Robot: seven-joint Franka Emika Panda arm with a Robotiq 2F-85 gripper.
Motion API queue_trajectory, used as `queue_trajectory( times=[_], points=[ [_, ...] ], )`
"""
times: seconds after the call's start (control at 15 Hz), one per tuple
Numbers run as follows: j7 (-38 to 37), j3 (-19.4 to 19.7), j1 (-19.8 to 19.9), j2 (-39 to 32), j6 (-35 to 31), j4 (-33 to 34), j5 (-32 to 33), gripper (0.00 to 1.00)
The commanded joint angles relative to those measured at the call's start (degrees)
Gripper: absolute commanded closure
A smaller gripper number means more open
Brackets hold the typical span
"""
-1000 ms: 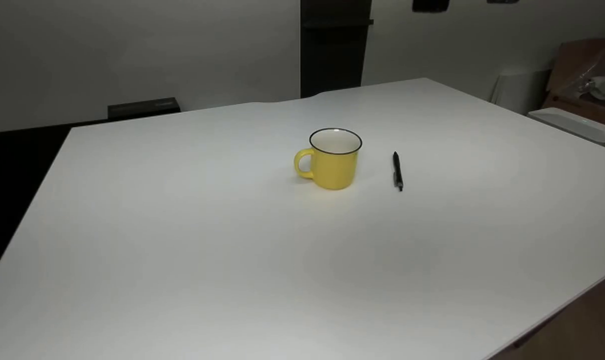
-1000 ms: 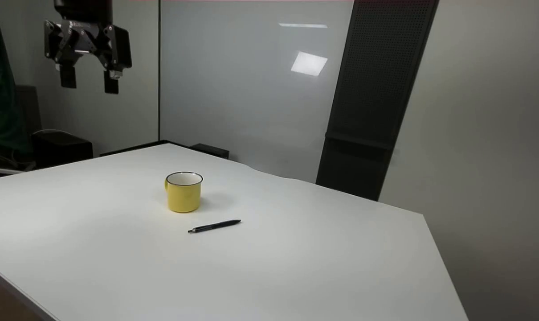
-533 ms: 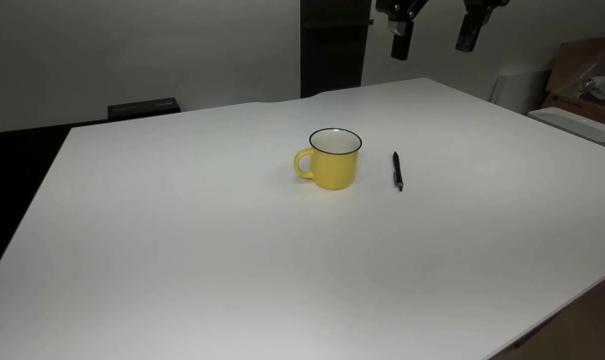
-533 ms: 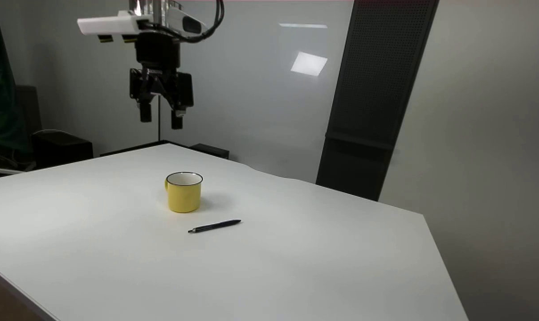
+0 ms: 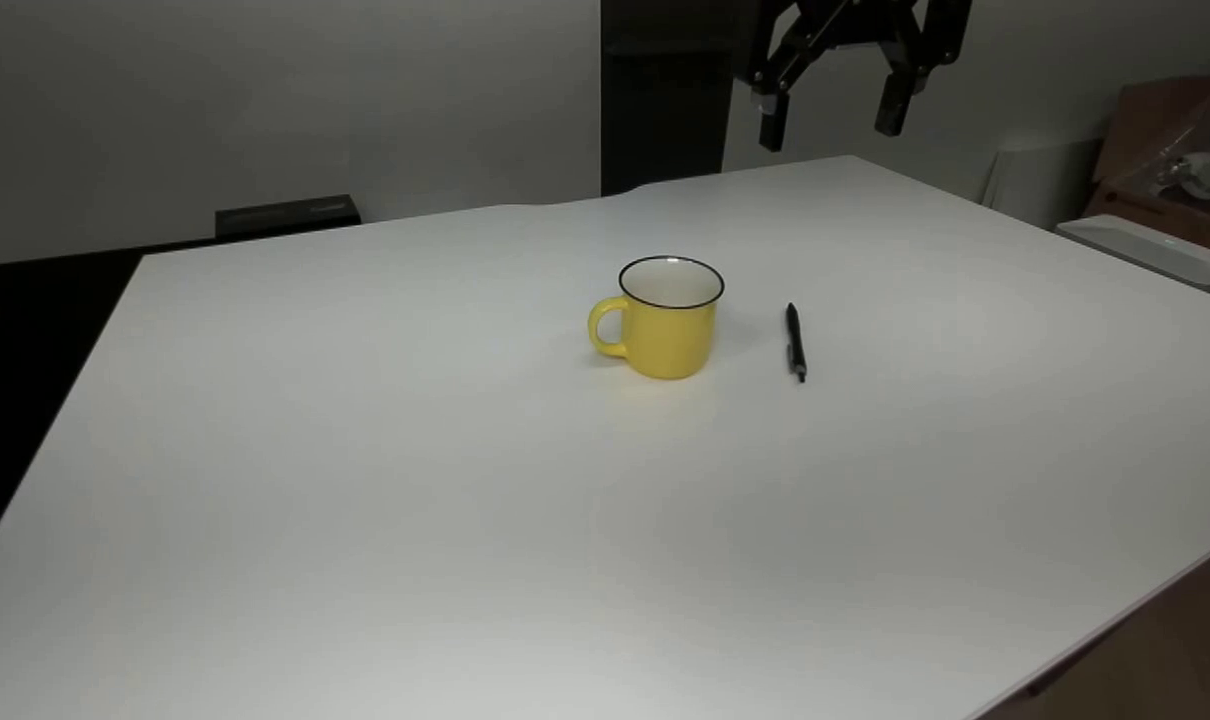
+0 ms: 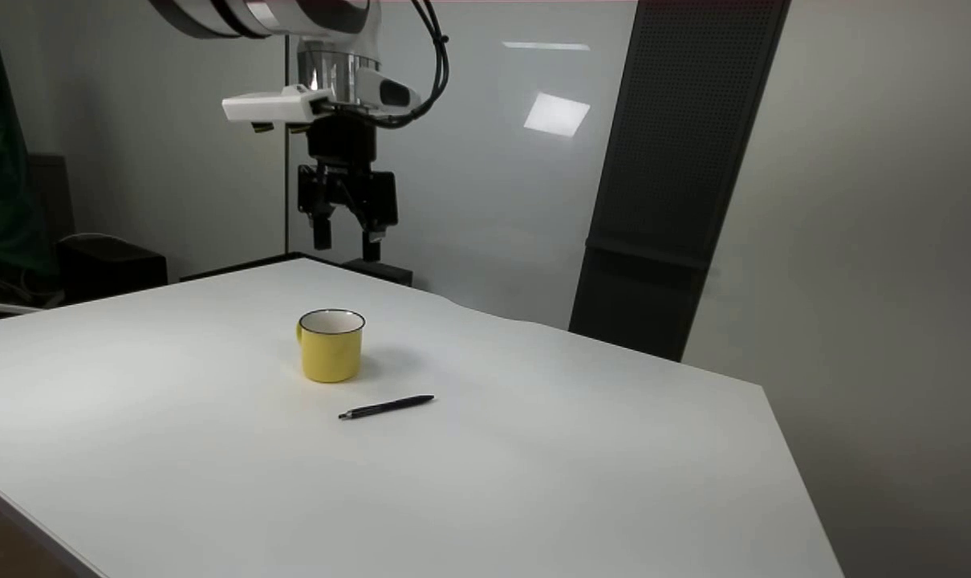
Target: Pick up the pen from the table and put it in the yellow cup.
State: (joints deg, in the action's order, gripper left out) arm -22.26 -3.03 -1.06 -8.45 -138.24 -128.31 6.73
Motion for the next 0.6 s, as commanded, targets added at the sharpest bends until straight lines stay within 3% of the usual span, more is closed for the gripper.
queue_trajectory(
  times=[0.0, 0.27, 0.53],
  points=[
    [-2.24, 1.39, -1.25, 0.03, -4.42, -0.64, -0.55, 0.0],
    [-9.7, 3.81, -1.71, -4.18, -17.41, -0.99, -2.37, 0.0],
    [-19.35, 10.51, -4.9, -10.09, -24.22, 0.27, -0.63, 0.0]
  ],
)
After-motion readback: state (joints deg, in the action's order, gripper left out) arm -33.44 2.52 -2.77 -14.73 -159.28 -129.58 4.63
